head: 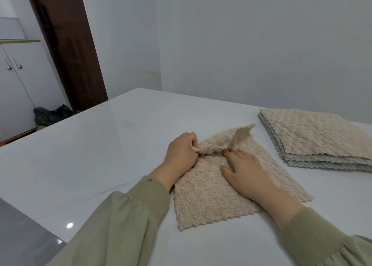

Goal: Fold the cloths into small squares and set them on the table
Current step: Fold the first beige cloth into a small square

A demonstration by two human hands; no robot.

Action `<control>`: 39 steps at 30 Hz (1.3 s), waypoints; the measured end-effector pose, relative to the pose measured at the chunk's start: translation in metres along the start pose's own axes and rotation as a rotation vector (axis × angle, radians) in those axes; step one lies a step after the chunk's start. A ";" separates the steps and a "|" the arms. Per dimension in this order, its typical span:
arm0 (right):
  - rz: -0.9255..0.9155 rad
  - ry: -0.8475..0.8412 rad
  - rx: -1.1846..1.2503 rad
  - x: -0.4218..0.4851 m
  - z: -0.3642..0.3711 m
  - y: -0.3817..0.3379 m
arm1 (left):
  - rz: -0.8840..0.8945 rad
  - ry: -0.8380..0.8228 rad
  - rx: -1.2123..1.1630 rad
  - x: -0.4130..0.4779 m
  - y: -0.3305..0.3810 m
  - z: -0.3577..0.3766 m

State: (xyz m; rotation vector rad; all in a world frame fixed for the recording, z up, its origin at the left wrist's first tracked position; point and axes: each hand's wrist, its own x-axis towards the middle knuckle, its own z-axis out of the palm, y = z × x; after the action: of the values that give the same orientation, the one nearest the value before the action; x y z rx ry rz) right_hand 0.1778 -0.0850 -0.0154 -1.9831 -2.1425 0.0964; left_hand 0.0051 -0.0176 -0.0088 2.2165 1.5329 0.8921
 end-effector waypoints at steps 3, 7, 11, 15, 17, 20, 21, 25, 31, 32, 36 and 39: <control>-0.001 -0.005 0.015 0.000 0.001 0.001 | -0.053 0.029 -0.079 0.003 -0.004 0.000; -0.008 0.013 0.020 0.000 0.002 0.001 | -0.205 0.103 -0.314 0.007 -0.013 -0.005; 0.028 0.090 -0.007 -0.001 0.002 0.000 | -0.286 0.378 -0.234 0.010 -0.028 -0.014; 0.136 0.204 -0.088 -0.001 -0.002 0.004 | -0.057 0.391 0.136 0.001 -0.009 -0.022; 0.184 0.125 -0.102 -0.002 -0.002 0.008 | 0.050 0.120 0.210 -0.011 0.007 -0.013; 0.181 0.056 -0.118 -0.003 -0.004 0.013 | 0.057 -0.380 0.406 -0.028 0.016 0.011; 0.167 0.059 -0.136 -0.003 -0.005 0.015 | 0.055 -0.457 0.448 -0.029 0.016 0.015; 0.145 0.096 -0.255 -0.008 -0.013 0.015 | 0.201 -0.436 0.357 -0.024 0.009 0.004; 0.136 0.358 -0.389 -0.019 -0.032 0.014 | 0.244 -0.286 0.126 -0.019 -0.003 -0.019; 0.073 0.453 -0.375 -0.020 -0.031 0.012 | 0.223 -0.234 0.149 -0.017 -0.005 -0.019; 0.083 0.000 -0.195 -0.015 -0.012 0.016 | 0.124 -0.512 0.383 -0.023 -0.004 -0.009; 0.147 -0.192 -0.129 -0.008 -0.006 0.029 | 0.083 -0.555 0.474 -0.024 -0.004 -0.003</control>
State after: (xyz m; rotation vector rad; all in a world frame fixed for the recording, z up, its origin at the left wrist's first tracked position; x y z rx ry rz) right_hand 0.2081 -0.0907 -0.0160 -2.2893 -2.1623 0.1834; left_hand -0.0053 -0.0381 -0.0165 2.5547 1.4769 -0.1092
